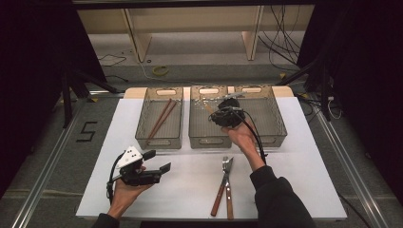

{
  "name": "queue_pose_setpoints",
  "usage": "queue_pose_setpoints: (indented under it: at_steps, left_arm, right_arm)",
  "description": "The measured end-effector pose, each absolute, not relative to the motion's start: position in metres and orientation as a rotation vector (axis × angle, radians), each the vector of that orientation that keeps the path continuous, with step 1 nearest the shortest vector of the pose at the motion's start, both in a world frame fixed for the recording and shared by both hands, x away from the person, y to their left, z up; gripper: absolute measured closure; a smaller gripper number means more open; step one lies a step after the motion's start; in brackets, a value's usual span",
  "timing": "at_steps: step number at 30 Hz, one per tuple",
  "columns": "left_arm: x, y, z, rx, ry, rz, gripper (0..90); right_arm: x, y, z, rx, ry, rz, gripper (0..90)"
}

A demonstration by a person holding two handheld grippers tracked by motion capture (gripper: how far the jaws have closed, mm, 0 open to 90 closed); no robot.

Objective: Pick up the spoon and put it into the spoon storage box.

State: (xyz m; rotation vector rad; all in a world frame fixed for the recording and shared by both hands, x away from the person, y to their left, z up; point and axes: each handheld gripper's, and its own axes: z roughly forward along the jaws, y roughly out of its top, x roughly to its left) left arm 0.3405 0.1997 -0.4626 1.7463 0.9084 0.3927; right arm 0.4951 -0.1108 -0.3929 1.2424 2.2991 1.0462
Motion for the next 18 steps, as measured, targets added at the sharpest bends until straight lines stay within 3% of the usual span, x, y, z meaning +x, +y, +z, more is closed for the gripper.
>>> queue_pose_setpoints:
  at_steps: [18]
  left_arm:
    - [0.341, 0.200, -0.463, 1.747, 0.908, 0.394, 18.4]
  right_arm:
    - [0.502, -0.103, -0.404, 1.263, 2.330, 1.006, 75.1]
